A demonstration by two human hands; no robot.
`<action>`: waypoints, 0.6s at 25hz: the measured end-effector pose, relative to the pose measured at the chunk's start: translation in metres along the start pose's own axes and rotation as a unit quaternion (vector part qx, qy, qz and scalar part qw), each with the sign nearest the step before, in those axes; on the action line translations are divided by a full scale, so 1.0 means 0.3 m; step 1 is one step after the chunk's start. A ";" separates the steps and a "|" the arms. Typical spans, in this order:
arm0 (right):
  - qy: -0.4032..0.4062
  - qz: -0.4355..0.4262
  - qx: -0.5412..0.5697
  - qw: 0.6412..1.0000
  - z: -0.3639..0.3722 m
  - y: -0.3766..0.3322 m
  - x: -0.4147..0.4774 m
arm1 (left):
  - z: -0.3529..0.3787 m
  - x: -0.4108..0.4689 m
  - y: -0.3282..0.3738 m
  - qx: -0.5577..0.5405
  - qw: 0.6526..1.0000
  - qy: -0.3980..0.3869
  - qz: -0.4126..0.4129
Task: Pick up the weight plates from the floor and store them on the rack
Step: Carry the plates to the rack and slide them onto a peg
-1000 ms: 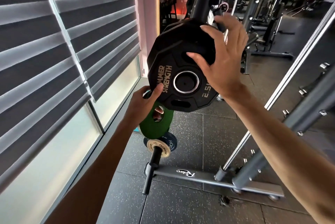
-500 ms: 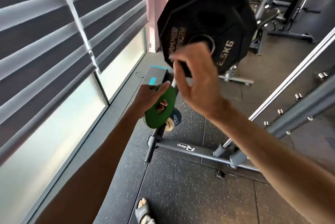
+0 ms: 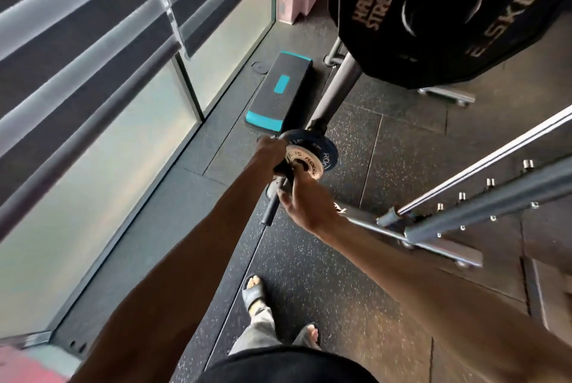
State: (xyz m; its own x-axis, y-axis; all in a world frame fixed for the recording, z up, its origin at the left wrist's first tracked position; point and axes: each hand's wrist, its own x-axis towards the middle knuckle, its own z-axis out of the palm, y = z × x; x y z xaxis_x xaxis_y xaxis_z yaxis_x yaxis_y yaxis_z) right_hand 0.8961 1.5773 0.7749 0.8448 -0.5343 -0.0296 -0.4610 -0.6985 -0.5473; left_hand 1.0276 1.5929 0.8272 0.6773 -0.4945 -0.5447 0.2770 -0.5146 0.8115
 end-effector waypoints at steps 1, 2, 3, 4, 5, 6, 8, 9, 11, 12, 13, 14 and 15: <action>0.022 0.005 -0.020 1.000 -0.002 0.004 0.009 | 0.009 0.022 -0.013 -0.001 1.000 -0.006 -0.012; 0.036 0.010 -0.034 0.999 -0.007 0.011 0.022 | 0.019 0.042 -0.021 0.004 1.000 -0.015 -0.024; 0.041 0.015 -0.040 0.998 -0.017 0.016 0.035 | 0.024 0.063 -0.025 0.011 0.999 -0.022 -0.030; 0.036 0.026 -0.043 0.998 -0.024 0.026 0.049 | 0.025 0.084 -0.025 0.022 0.999 -0.027 -0.028; 0.027 0.038 -0.041 0.998 -0.030 0.039 0.062 | 0.023 0.109 -0.023 0.048 0.999 -0.023 -0.012; 0.017 0.052 -0.037 0.998 -0.037 0.052 0.069 | 0.018 0.128 -0.020 0.106 0.994 -0.003 0.022; 0.014 0.068 -0.048 0.996 -0.048 0.080 0.075 | 0.020 0.174 -0.012 0.275 0.949 0.083 0.129; 0.018 0.073 -0.061 0.995 -0.055 0.096 0.077 | 0.033 0.207 -0.013 0.340 0.917 0.101 0.180; 0.015 0.089 -0.072 0.993 -0.067 0.131 0.076 | 0.087 0.263 -0.024 0.398 0.880 0.072 0.250; 0.013 0.103 -0.073 0.992 -0.075 0.149 0.072 | 0.120 0.282 -0.032 0.408 0.872 0.041 0.269; 0.011 0.119 -0.076 0.990 -0.084 0.165 0.066 | 0.147 0.306 -0.053 0.424 0.858 0.012 0.290; 0.009 0.133 -0.082 0.988 -0.094 0.181 0.059 | 0.169 0.316 -0.071 0.454 0.836 -0.014 0.306; 0.002 0.141 -0.087 0.986 -0.106 0.194 0.052 | 0.182 0.329 -0.095 0.492 0.810 -0.036 0.317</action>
State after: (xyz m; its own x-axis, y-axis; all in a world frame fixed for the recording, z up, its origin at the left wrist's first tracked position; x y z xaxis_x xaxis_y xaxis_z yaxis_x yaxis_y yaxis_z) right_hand 0.8738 1.5132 0.7690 0.6758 -0.7201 -0.1573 -0.7172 -0.5931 -0.3659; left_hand 1.0493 1.5206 0.7389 0.4200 -0.8989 -0.1247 -0.8120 -0.4336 0.3908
